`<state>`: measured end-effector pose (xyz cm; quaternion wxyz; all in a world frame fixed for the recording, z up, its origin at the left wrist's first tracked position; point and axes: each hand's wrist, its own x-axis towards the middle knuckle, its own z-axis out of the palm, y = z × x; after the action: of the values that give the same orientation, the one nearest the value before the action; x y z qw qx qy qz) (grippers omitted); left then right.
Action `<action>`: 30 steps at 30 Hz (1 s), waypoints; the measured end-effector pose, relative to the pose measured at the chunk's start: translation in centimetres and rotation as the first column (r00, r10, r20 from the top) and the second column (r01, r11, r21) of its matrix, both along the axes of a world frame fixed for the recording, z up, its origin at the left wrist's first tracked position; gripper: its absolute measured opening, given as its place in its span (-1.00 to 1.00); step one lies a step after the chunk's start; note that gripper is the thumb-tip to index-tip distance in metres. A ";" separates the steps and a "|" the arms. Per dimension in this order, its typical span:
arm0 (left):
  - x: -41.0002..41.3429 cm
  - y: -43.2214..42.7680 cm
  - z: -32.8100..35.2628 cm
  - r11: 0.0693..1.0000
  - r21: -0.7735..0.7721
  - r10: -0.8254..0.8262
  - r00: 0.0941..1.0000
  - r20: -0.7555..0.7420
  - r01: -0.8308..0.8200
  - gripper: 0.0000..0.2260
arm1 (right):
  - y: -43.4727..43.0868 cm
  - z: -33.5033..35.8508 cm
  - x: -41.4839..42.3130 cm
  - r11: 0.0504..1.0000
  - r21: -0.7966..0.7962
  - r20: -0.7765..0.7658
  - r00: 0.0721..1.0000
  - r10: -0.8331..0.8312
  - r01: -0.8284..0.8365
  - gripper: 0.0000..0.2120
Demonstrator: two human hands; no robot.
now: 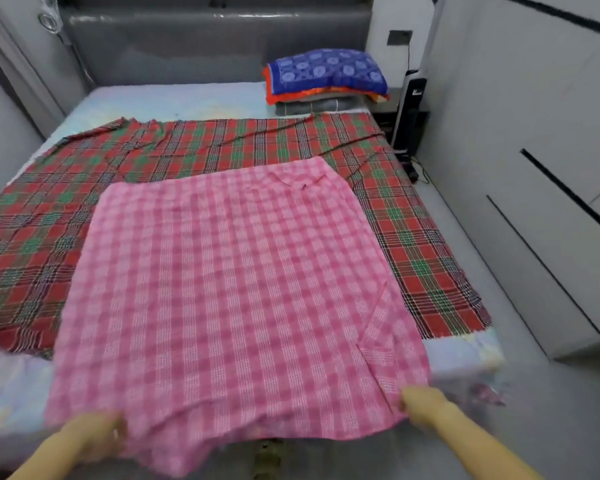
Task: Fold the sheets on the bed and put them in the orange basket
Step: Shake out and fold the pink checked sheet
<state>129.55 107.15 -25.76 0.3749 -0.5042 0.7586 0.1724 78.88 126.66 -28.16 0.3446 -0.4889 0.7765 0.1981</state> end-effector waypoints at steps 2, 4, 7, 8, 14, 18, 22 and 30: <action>-1.4 -1.8 -1.4 0.999 -0.025 -0.020 0.999 -0.035 0.019 -0.90 | 0.3 -1.2 -0.8 0.994 -0.030 0.022 0.994 -0.107 0.108 -0.66; -3.5 -4.0 -2.7 0.998 -0.060 -0.036 0.996 -0.084 0.031 -0.86 | 0.0 -2.3 -1.7 0.976 -0.057 0.037 0.977 -0.208 0.210 -0.70; -8.9 -6.7 -3.7 0.992 -0.074 -0.114 0.983 -0.146 0.104 -0.78 | -0.6 -3.0 -2.2 0.915 -0.110 0.074 0.921 -0.381 0.388 -0.79; -11.2 -7.4 -3.8 0.990 -0.074 -0.133 0.977 -0.169 0.122 -0.77 | -0.8 -3.5 -2.4 0.889 -0.128 0.080 0.898 -0.434 0.441 -0.80; -27.5 -9.8 -8.3 0.993 -0.028 -0.111 0.885 -0.451 0.111 -0.76 | -1.0 -10.3 -2.9 0.433 -0.262 0.235 0.492 -0.838 0.863 -0.87; -38.9 -7.8 -13.7 0.977 0.020 -0.150 0.750 -0.645 0.212 -0.85 | -1.4 -15.5 -3.4 0.231 -0.353 0.385 0.365 -0.847 0.907 -0.66; -46.8 -6.9 -17.5 0.833 -0.222 -0.511 0.551 -0.660 0.507 -0.71 | -3.5 -18.8 -4.2 0.441 -0.499 0.372 0.644 -0.668 0.746 -0.41; -56.2 -6.4 -20.1 0.220 -0.320 -0.942 0.115 -0.316 0.922 -0.37 | -2.0 -21.1 -5.7 0.414 -0.564 0.389 0.672 -0.630 0.714 -0.89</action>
<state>73.31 100.75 -45.83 0.2019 0.1287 0.9709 -0.0059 73.15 124.62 -49.29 0.2354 -0.2360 0.8993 -0.2831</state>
